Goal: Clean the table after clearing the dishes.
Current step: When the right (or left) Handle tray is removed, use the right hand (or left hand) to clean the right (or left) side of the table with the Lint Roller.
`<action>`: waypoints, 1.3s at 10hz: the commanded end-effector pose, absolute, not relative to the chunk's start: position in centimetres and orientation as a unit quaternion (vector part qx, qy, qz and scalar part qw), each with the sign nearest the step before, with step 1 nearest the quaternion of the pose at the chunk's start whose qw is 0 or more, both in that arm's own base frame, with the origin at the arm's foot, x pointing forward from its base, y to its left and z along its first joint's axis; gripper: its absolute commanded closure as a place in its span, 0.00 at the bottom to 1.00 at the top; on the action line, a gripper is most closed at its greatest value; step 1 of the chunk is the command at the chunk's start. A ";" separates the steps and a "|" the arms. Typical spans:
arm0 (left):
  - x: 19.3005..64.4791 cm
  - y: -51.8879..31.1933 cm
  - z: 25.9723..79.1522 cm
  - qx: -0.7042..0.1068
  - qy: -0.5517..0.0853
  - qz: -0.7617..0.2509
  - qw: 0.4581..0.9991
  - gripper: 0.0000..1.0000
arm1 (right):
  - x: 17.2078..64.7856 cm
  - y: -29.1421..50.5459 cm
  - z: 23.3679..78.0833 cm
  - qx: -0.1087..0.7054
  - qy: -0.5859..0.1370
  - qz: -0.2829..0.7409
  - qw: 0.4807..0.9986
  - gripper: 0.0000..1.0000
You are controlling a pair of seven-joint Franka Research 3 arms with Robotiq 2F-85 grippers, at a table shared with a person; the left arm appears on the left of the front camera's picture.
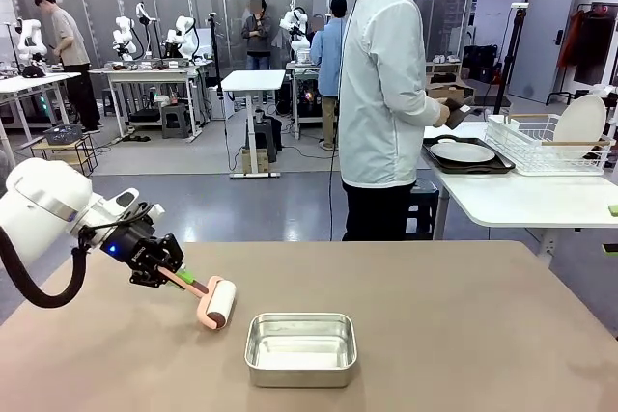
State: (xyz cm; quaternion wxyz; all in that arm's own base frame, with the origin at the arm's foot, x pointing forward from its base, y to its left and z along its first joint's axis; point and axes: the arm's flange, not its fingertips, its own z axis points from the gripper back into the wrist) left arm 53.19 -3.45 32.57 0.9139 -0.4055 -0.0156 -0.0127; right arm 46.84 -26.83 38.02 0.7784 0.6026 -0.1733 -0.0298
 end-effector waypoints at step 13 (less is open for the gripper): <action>50.2 18.7 29.9 -0.040 -0.074 0.195 0.977 0.80 | 46.5 -26.6 38.3 0.601 -0.168 -0.028 0.781 0.00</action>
